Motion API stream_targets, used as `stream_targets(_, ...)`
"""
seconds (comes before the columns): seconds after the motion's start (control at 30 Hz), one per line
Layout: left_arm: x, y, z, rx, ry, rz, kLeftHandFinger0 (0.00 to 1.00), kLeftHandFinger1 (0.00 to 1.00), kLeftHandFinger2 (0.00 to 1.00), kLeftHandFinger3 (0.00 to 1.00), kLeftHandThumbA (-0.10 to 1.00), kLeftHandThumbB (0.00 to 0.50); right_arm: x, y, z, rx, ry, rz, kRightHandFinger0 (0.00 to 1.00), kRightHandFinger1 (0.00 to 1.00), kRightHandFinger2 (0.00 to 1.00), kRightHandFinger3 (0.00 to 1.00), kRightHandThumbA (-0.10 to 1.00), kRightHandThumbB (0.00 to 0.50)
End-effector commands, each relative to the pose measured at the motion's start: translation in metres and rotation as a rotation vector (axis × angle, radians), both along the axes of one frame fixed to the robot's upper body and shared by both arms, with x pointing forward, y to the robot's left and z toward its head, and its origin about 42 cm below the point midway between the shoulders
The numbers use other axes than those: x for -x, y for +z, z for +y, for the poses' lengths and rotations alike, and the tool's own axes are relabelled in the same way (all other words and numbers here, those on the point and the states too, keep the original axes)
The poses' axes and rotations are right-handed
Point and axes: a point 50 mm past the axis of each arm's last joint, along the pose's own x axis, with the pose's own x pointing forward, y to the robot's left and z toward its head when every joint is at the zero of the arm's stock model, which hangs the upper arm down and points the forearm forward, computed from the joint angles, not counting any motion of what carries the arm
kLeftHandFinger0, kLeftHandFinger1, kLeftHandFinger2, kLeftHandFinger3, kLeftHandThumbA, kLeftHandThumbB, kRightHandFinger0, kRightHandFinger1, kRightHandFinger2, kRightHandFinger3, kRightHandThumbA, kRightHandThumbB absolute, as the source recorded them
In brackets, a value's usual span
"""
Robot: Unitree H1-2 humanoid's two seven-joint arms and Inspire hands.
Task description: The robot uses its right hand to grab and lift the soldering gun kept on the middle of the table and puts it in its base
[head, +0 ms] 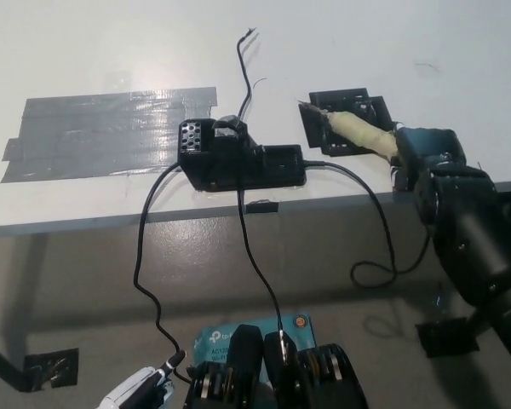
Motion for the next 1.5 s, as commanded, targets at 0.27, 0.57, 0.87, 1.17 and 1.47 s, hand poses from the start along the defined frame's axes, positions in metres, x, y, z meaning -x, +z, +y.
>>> stream_targets(0.27, -0.011, 0.013, 0.001, 0.012, -0.029, -0.036, 0.0, 0.02, 0.01, 0.0, 1.0, 0.5, 0.016, -0.06, -0.032, 0.201, -0.068, 0.216, 0.0, 0.06, 0.18, 1.0, -0.1, 0.244)
stream_targets(0.57, -0.008, 0.01, 0.004, -0.017, -0.028, -0.029, 0.0, 0.0, 0.0, 0.0, 1.0, 0.5, 0.036, -0.083, -0.033, 0.26, -0.057, 0.3, 0.0, 0.2, 0.48, 1.0, -0.09, 0.025)
stream_targets(0.87, -0.006, 0.011, 0.013, -0.015, -0.022, -0.018, 0.0, 0.0, 0.0, 0.0, 1.0, 0.5, 0.038, -0.082, -0.028, 0.005, -0.099, 0.114, 0.01, 0.31, 0.39, 1.0, 0.05, 0.0)
stream_targets(1.17, -0.004, 0.013, 0.025, -0.036, -0.01, -0.019, 0.0, 0.0, 0.0, 0.0, 1.0, 0.5, 0.043, -0.059, -0.026, -0.237, 0.068, -0.17, 0.0, 0.38, 0.61, 0.54, -0.1, 0.0)
stream_targets(1.47, 0.0, 0.009, 0.031, -0.052, -0.005, -0.018, 0.0, 0.0, 0.0, 0.0, 1.0, 0.5, 0.053, -0.053, -0.049, -0.256, 0.157, -0.261, 0.0, 0.38, 0.6, 0.18, -0.1, 0.0)
